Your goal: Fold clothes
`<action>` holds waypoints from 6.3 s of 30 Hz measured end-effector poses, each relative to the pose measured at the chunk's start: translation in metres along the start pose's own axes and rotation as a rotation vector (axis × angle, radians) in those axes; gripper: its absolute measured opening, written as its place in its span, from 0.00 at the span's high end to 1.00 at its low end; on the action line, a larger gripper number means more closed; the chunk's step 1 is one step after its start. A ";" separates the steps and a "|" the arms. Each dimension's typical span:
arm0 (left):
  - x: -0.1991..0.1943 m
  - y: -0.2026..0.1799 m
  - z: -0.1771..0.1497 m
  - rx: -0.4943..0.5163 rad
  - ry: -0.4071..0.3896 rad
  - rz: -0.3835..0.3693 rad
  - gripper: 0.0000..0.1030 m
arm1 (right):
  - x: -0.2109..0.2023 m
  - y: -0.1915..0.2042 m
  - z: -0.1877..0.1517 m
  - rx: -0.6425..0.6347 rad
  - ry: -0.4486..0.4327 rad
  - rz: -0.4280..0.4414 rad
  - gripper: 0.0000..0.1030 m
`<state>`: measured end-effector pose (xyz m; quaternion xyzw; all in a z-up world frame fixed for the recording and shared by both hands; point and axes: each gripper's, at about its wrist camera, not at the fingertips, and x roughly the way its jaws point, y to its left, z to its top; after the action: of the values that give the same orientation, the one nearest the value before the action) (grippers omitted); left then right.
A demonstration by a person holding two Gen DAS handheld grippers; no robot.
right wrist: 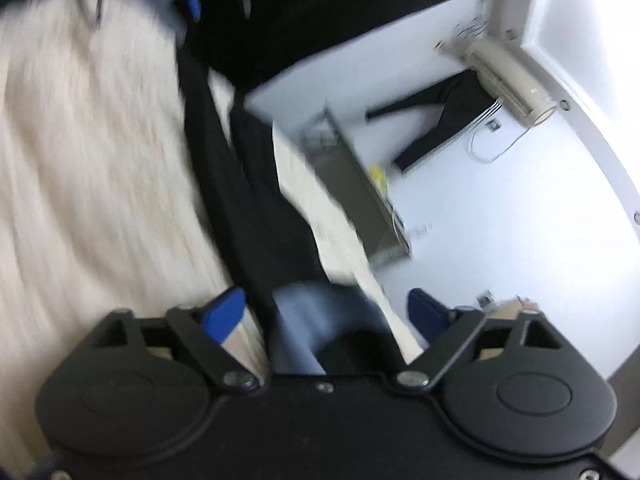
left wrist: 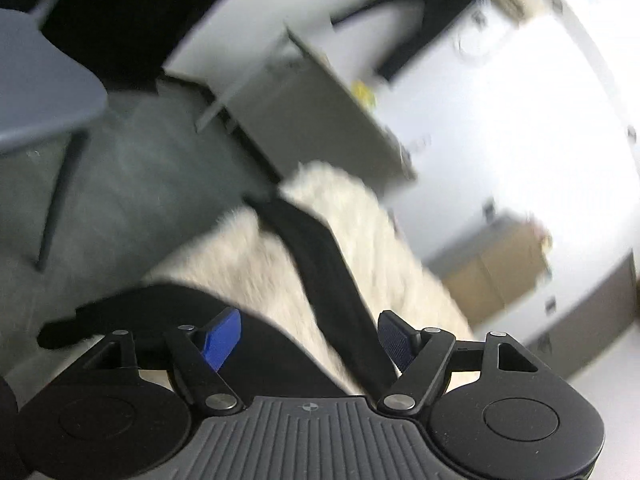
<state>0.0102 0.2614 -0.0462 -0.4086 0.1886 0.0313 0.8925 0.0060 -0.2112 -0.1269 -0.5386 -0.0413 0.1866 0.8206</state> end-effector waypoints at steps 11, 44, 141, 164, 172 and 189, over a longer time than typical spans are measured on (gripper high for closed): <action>0.006 -0.008 -0.012 0.092 0.020 -0.022 0.25 | 0.059 -0.054 0.020 -0.085 0.193 0.121 0.75; -0.020 0.018 0.007 -0.109 -0.037 -0.074 0.25 | 0.004 -0.169 -0.118 1.871 0.836 0.274 0.45; 0.003 0.021 0.003 -0.110 0.044 -0.027 0.23 | 0.256 -0.290 -0.202 0.580 0.915 -0.164 0.93; -0.028 0.036 0.013 -0.191 -0.151 -0.024 0.22 | 0.121 -0.033 0.105 0.301 -0.020 0.585 0.45; -0.043 0.054 0.021 -0.299 -0.234 -0.056 0.22 | 0.142 0.086 0.193 -0.043 -0.138 0.446 0.64; -0.087 0.067 0.055 -0.202 -0.268 -0.131 0.22 | 0.334 -0.117 0.213 0.607 0.136 1.338 0.73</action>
<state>-0.0672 0.3558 -0.0302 -0.4995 0.0371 0.0460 0.8643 0.2886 0.0496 0.0229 -0.2081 0.4005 0.6165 0.6451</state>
